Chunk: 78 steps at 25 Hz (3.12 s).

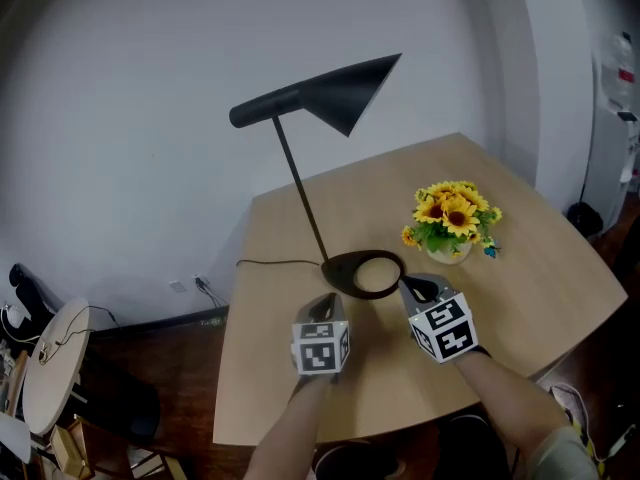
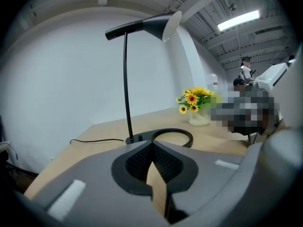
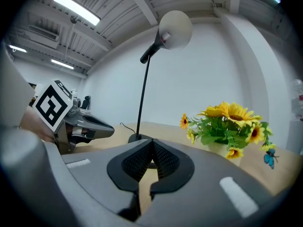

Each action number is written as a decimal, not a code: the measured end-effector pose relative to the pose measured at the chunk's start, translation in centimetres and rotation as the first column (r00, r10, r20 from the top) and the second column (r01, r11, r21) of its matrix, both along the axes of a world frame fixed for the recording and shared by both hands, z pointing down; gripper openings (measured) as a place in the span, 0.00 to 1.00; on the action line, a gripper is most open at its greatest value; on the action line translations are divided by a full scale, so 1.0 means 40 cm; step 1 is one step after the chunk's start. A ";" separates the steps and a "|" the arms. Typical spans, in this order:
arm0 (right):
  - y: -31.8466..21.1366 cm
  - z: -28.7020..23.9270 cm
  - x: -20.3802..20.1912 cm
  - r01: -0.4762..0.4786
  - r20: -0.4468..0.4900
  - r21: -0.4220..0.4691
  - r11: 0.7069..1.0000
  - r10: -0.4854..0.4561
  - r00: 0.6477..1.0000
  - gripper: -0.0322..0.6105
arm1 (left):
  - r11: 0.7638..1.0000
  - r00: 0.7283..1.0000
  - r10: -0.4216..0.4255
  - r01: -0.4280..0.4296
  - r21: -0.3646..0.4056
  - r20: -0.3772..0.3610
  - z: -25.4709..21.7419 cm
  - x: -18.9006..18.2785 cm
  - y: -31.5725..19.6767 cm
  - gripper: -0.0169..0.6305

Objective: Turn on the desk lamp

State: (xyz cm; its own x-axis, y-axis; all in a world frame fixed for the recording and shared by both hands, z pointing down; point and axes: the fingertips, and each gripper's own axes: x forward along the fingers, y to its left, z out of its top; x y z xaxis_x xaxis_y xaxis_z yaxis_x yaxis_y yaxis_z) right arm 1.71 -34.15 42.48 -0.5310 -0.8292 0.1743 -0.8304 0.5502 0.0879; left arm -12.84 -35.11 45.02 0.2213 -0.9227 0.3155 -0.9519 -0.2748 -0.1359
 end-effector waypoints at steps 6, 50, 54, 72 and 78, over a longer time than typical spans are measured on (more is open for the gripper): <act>-0.052 0.004 0.018 -0.019 0.017 -0.013 1.000 0.019 1.000 0.05 | 1.000 1.000 0.000 0.000 0.004 0.023 0.002 -0.001 -0.068 0.02; -0.129 0.034 0.013 0.034 0.105 -0.097 0.995 -0.023 0.994 0.05 | 0.981 0.994 0.092 -0.080 -0.178 0.056 0.075 0.009 -0.323 0.02; -0.129 0.034 0.010 0.037 0.115 -0.100 0.994 -0.025 0.993 0.05 | 0.981 0.995 0.088 -0.078 -0.176 0.051 0.075 0.005 -0.322 0.01; -0.131 0.035 0.013 0.025 0.109 -0.097 0.995 -0.015 0.994 0.05 | 0.995 0.999 0.023 -0.020 -0.100 0.024 0.042 -0.009 -0.273 0.02; -0.120 0.030 -0.007 0.015 0.021 -0.070 0.997 -0.014 1.000 0.05 | 0.999 0.999 0.018 -0.017 -0.037 0.027 -0.038 0.009 -0.196 0.02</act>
State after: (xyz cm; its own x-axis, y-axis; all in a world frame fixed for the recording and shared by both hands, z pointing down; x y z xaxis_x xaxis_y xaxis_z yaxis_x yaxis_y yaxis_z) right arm 1.43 -38.96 43.68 -0.5469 -0.8074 0.2213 -0.8234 0.5666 0.0320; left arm -12.49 -42.95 43.50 0.2281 -0.9066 0.3551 -0.9430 -0.2964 -0.1510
